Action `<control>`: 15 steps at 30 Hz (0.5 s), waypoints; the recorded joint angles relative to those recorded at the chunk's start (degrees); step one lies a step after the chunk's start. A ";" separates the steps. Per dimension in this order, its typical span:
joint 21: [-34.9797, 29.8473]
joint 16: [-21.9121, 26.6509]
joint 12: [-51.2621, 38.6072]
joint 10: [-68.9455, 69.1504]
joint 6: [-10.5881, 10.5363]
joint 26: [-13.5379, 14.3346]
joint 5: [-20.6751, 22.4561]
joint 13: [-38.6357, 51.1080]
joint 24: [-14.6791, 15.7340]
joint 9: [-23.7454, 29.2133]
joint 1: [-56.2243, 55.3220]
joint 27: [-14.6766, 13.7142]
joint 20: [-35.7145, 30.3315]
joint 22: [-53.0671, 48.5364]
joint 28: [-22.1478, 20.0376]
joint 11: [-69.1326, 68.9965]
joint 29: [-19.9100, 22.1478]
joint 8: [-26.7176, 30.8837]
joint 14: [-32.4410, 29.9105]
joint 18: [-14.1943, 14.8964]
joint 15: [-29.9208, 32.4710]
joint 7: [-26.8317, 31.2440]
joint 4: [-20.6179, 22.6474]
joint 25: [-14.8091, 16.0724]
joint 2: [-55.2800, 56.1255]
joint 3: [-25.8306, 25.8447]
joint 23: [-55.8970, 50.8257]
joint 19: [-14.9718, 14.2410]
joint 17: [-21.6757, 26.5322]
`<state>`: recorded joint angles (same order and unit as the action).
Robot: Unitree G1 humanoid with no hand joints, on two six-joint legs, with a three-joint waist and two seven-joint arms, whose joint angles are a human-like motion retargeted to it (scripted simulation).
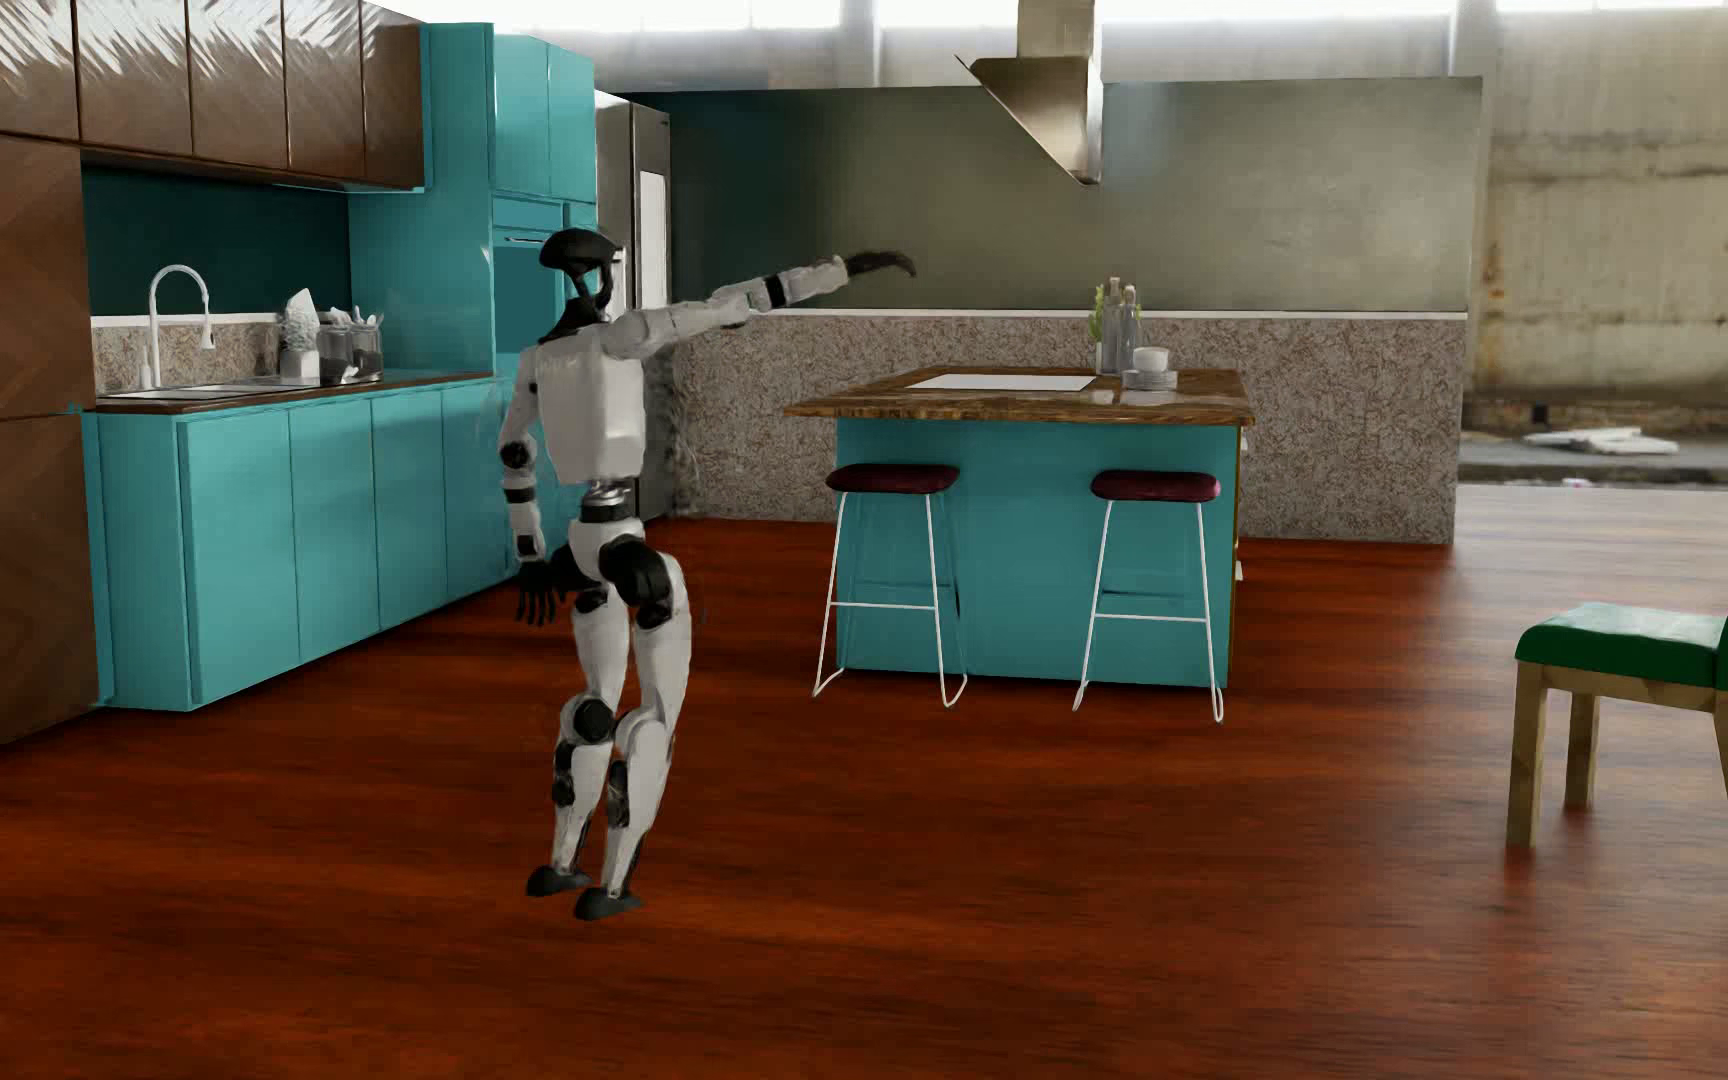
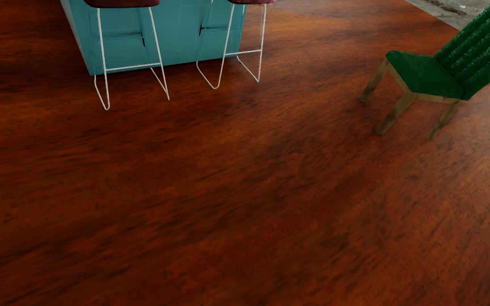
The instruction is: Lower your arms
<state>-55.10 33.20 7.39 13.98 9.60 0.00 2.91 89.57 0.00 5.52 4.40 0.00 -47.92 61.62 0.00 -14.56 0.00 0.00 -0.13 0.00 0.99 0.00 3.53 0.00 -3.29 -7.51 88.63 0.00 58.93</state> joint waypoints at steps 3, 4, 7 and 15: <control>0.00 -1.23 0.64 0.08 -1.03 0.00 0.23 -7.72 0.00 -0.49 -0.13 0.00 -2.05 0.47 0.00 0.23 0.00 0.00 0.31 0.00 0.74 0.00 -0.35 0.00 0.00 3.84 -0.61 0.00 -2.94; 0.00 -1.62 0.10 0.02 -1.61 0.00 0.33 -11.87 0.00 -0.58 -0.05 0.00 -4.68 0.81 0.00 0.33 0.00 0.00 0.31 0.00 1.03 0.00 -0.49 0.00 -0.06 5.30 -1.24 0.00 -4.65; 0.00 -3.06 -3.55 -0.96 -3.40 0.00 0.24 -26.45 0.00 -0.69 0.57 0.00 -7.95 3.98 0.00 0.21 0.00 0.00 -0.20 0.00 0.59 0.00 -0.53 0.00 -0.19 6.78 -1.81 0.00 -11.04; 0.00 -9.63 -8.50 -2.40 -10.91 0.00 -0.40 -59.80 0.00 -0.10 1.04 0.00 -1.00 0.40 0.00 -0.01 0.00 0.00 -1.95 0.00 -0.34 0.00 -0.21 0.00 0.13 8.97 -2.49 0.00 -29.86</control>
<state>-55.10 23.58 -1.11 11.58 -1.31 0.00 2.51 29.77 0.00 5.43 5.44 0.00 -48.92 62.02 0.00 -14.57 0.00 0.00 -2.08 0.00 0.65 0.00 3.32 0.00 -3.16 1.46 86.14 0.00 29.07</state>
